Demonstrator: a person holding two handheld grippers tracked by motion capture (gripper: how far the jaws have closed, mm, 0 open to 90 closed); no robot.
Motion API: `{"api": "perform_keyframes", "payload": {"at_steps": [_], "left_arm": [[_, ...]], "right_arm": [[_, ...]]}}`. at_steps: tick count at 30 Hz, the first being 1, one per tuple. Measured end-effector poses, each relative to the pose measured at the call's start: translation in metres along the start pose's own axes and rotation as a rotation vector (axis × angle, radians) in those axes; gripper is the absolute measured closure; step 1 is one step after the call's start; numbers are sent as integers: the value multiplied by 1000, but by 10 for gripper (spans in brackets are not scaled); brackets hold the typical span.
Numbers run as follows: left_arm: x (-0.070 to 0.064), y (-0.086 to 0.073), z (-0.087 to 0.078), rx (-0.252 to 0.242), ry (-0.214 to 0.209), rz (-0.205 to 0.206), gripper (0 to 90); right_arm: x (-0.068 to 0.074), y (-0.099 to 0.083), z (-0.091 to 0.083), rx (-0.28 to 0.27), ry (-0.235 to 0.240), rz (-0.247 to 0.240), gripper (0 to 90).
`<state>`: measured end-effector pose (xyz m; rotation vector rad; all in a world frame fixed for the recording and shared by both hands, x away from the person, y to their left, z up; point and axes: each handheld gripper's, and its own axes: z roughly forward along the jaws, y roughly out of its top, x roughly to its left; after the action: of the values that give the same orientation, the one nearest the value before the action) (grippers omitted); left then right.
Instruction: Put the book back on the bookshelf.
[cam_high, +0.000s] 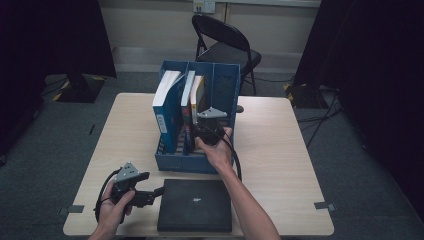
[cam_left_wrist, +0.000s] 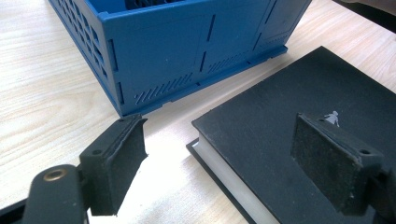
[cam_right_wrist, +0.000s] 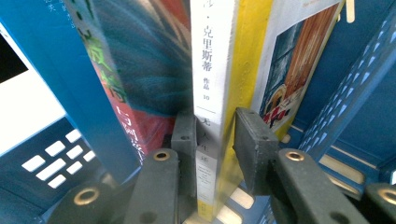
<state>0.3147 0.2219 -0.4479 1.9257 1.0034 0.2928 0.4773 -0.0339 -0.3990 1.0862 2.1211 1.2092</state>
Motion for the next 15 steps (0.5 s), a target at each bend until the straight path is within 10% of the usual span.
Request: {"api": "perform_keyframes", "payload": {"at_steps": [15], "left_arm": [[-1,0,1,1,1,2,175]], "right_arm": [[-1,-7,-9,47,49,-42,663]]}}
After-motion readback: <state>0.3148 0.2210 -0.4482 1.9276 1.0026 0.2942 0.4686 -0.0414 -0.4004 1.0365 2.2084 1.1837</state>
